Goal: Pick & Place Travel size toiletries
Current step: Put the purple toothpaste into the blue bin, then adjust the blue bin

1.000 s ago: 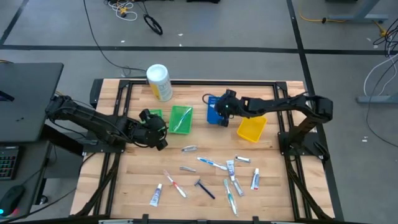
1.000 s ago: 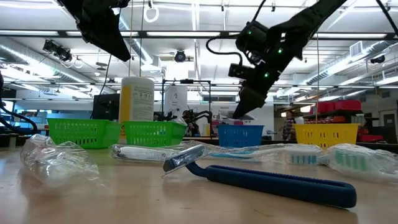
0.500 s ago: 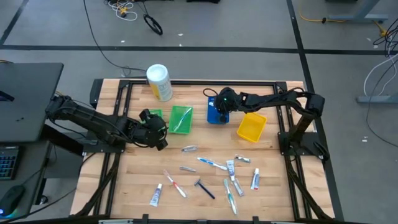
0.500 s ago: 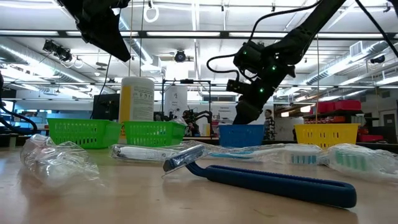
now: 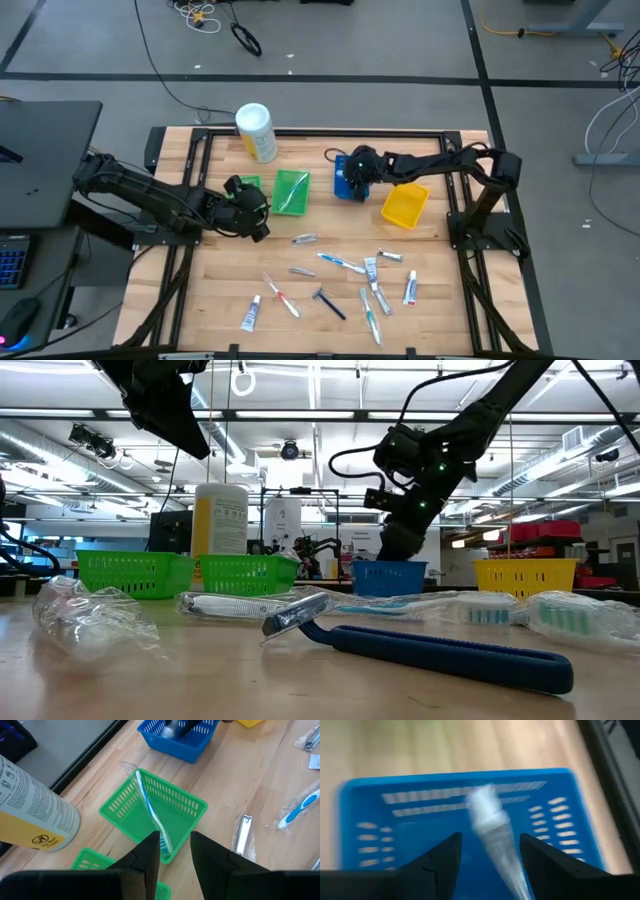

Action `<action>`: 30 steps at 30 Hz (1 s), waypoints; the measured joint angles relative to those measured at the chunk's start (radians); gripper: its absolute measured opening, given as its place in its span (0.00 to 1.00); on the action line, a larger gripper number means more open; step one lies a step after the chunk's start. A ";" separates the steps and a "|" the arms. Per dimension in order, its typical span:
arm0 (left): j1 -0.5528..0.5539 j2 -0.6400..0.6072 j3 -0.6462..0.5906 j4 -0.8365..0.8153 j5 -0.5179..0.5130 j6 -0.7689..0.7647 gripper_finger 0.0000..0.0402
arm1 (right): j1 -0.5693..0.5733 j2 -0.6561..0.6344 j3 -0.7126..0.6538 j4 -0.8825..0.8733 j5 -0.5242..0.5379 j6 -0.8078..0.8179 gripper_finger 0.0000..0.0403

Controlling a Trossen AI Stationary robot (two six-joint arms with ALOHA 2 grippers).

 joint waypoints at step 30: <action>0.000 0.000 0.000 -0.001 0.027 0.008 0.29 | 0.254 -0.029 0.044 -0.042 0.104 0.080 0.52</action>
